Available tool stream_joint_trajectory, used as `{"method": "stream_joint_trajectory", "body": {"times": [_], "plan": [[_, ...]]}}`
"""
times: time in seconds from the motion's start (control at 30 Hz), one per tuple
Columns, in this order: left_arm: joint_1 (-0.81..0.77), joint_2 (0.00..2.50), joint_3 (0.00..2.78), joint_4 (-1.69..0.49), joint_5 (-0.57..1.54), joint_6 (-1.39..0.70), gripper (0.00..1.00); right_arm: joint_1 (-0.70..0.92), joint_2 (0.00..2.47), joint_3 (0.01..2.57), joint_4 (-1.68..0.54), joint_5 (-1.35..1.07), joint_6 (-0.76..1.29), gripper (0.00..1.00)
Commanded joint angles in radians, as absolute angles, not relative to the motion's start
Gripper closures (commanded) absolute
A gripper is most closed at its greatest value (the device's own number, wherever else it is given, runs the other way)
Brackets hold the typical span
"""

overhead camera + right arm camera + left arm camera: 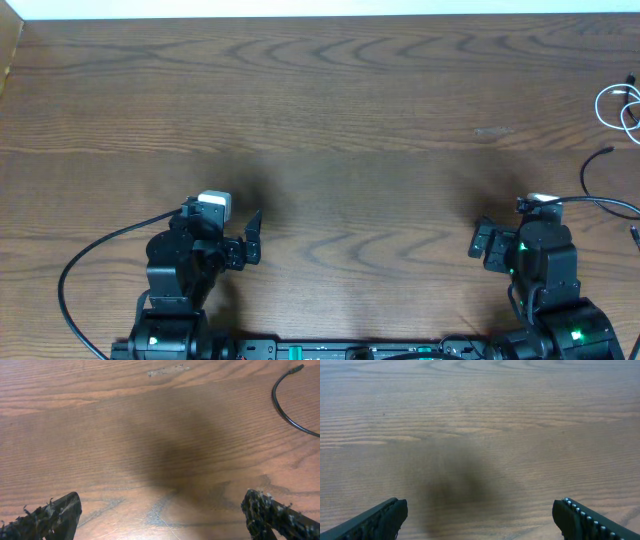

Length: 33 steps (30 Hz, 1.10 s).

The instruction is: Untangle cables

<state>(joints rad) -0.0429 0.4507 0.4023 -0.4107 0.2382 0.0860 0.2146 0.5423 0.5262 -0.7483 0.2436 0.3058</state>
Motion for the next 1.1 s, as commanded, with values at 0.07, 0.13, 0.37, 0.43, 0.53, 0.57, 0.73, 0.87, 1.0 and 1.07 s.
{"method": "stream_joint_trajectory", "body": {"times": [0.07,0.13,0.37,0.43,0.53,0.57,0.73,0.87,1.0,1.07], "plan": [[-0.045,0.451,0.404,-0.411,0.25,0.096,0.02,0.223,0.542,0.521,-0.752,0.252,0.299,0.01],[-0.045,0.451,0.404,-0.411,0.25,0.096,0.02,0.223,0.542,0.521,-0.752,0.252,0.299,0.01],[-0.045,0.448,0.404,-0.411,0.25,0.096,0.02,0.223,0.542,0.521,-0.752,0.252,0.299,0.01],[-0.045,0.445,0.404,-0.411,0.25,0.096,0.02,0.223,0.542,0.521,-0.752,0.252,0.299,0.01],[-0.045,0.432,0.404,-0.416,0.25,0.096,0.02,0.223,0.542,0.521,-0.752,0.252,0.299,0.01],[-0.045,0.427,0.404,-0.418,0.25,0.096,0.02,0.223,0.542,0.521,-0.752,0.252,0.299,0.01],[-0.045,0.388,0.404,-0.421,0.25,0.096,0.02,0.223,0.542,0.521,-0.753,0.252,0.299,0.01],[-0.045,0.333,0.404,-0.45,0.249,0.096,0.02,0.223,0.542,0.521,-0.752,0.252,0.299,0.01],[-0.045,0.265,0.404,-0.514,0.249,0.096,0.02,0.223,0.542,0.521,-0.752,0.252,0.299,0.01],[-0.045,0.242,0.404,-0.542,0.249,0.096,0.02,0.223,0.542,0.521,-0.752,0.252,0.299,0.01]]}}
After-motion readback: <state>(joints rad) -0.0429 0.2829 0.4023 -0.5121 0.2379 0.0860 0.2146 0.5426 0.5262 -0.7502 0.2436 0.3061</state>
